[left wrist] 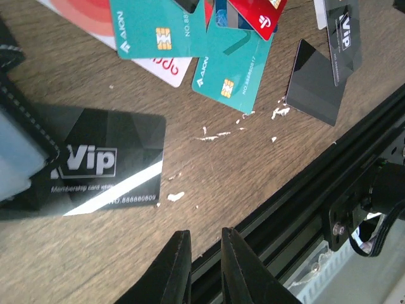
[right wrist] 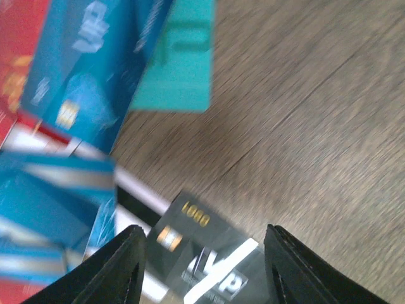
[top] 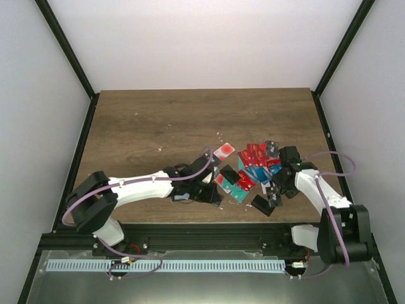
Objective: Put the credit cards into the card holder
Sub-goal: Move the credit card to the corner of the board.
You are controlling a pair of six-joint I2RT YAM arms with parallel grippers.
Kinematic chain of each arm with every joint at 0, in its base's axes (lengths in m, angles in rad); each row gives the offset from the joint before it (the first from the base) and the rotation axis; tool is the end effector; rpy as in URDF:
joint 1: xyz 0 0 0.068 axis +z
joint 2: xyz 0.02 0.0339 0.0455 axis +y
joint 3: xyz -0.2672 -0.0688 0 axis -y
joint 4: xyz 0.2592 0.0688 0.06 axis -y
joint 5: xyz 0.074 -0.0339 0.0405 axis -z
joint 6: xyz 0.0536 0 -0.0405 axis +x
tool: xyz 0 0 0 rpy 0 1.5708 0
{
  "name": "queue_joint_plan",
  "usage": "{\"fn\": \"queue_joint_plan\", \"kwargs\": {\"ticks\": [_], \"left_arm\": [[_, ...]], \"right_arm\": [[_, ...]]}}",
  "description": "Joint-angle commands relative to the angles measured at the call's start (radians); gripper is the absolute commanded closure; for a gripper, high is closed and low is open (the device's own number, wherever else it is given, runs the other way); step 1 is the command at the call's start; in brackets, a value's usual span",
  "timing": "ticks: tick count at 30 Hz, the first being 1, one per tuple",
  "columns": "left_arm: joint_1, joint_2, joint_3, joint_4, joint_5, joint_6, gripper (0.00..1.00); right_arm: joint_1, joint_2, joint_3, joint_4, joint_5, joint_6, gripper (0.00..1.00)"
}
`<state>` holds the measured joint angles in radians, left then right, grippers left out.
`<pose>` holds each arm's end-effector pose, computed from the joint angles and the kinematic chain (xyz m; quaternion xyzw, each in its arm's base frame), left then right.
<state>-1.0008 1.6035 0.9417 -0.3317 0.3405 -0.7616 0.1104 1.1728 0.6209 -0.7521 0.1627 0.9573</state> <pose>0.1674 -0.2943 0.1643 0.1606 0.9323 -0.3198 0.0532 0.2018 0.0136 0.1526 0.4158 0.8961 -0.0019 0.1551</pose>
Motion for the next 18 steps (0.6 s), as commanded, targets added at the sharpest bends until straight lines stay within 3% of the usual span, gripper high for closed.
{"fn": "queue_joint_plan", "kwargs": {"ticks": [1,7,18], "left_arm": [[-0.009,-0.082,-0.047,0.036,-0.034,-0.051,0.84],[-0.009,-0.147,-0.097,0.041,-0.069,-0.078,0.84],[-0.009,-0.197,-0.145,0.086,-0.111,-0.113,0.84]], "right_arm": [[-0.043,0.101,-0.021,0.086,0.017,-0.012,0.5],[-0.004,0.154,-0.119,0.126,-0.173,-0.031,0.55],[0.323,0.156,-0.209,0.107,-0.444,0.183,0.64]]}}
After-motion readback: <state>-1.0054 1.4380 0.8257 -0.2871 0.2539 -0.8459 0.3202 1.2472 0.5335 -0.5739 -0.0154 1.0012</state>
